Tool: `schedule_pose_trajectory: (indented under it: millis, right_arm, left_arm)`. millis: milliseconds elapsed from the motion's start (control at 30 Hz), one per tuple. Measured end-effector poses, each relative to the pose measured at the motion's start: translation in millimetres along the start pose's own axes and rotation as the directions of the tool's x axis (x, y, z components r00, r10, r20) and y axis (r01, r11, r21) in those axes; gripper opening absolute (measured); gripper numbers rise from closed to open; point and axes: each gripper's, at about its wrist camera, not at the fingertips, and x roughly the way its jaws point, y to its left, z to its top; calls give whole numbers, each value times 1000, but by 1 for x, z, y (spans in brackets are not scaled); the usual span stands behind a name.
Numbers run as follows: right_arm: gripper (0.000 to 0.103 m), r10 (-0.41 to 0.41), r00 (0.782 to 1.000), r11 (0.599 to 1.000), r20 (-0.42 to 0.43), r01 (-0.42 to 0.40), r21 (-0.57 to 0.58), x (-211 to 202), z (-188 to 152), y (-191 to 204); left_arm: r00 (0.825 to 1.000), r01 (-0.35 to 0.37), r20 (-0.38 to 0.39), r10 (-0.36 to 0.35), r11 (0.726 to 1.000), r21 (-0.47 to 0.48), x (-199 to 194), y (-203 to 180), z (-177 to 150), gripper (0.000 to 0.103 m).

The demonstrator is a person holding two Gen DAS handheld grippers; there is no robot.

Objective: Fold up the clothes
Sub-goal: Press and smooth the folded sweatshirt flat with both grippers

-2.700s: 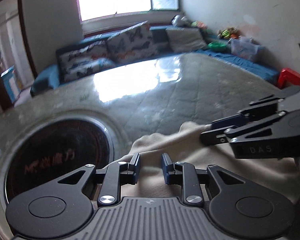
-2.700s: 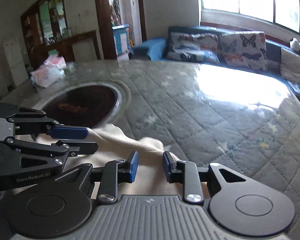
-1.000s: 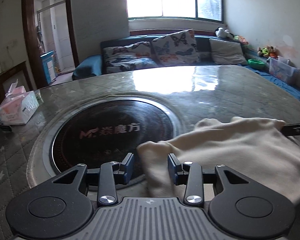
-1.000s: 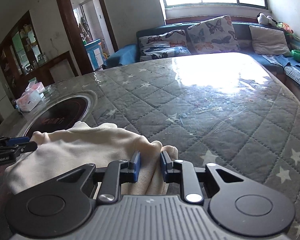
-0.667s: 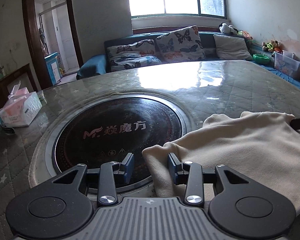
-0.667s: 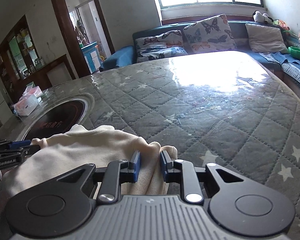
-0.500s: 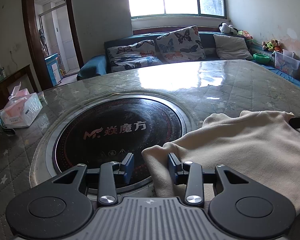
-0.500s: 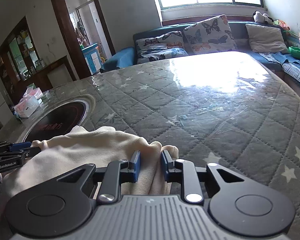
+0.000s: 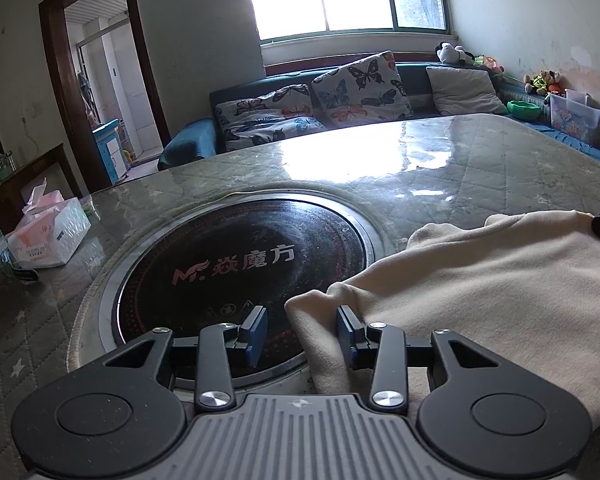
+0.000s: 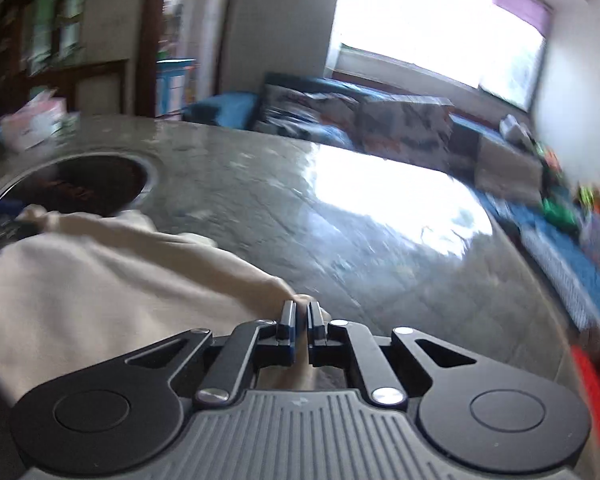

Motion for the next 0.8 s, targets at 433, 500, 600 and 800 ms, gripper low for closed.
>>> schedule_pose_trajectory:
  millis: [433,500,600,800]
  right_arm:
    - [14,45,999,999,-27,-45,8,17,3,-10]
    - [17,33,999,999,-18,-33,18,15,5,-14]
    - [17,46,999,999,0,-46,28,1,10,-20]
    - [22,120,993,992,20,-120,-26,-37,7,-8]
  left_arm:
    - [1000,-11,2,11,1000,-1,1,0,0,44]
    - [1000,-10,5,10,1000,-5,-1,1,1,44]
    - [1000,-9,19,9,1000,-15,-8,3,2,44]
    - [997,51,60,-50,999,-6,-31,-7,1,45]
